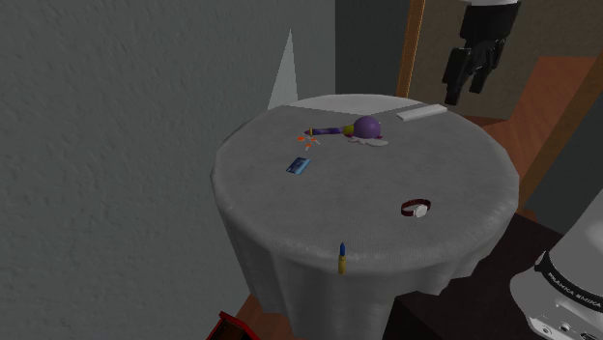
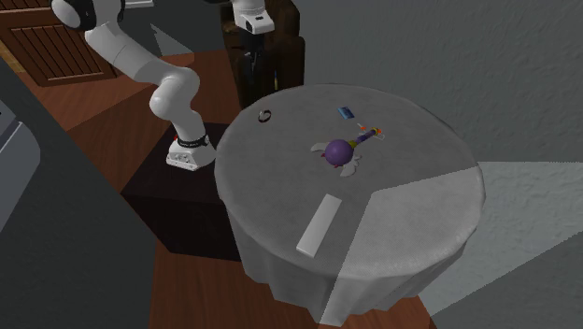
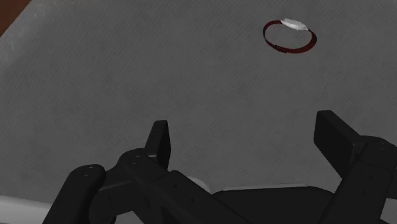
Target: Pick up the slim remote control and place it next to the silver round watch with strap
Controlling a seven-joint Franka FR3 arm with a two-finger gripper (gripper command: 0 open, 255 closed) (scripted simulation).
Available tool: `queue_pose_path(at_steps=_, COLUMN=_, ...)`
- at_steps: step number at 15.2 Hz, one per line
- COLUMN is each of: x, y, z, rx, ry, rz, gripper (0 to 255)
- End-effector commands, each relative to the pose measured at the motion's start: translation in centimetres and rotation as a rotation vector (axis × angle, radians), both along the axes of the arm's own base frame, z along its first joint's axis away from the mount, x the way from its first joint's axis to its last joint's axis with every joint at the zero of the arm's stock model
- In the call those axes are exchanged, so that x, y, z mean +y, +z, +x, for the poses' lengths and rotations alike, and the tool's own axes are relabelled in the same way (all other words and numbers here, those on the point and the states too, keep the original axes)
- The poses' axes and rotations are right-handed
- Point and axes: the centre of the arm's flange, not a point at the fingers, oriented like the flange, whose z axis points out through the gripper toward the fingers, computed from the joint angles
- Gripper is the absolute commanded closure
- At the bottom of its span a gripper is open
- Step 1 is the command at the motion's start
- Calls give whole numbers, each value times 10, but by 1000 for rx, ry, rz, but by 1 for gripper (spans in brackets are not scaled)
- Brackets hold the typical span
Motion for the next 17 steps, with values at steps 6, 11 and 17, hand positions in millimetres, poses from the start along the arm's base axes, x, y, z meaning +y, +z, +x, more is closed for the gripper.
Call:
queue_pose_path(at_steps=6, x=-59, y=-26, z=6, rx=-4, ry=135, rz=-3, gripper=0)
queue_pose_path(at_steps=11, x=-118, y=-52, z=19, rx=-8, ry=270, rz=-6, gripper=0)
queue_pose_path(at_steps=17, x=-184, y=-83, z=46, rx=-13, ry=431, rz=-9, gripper=0)
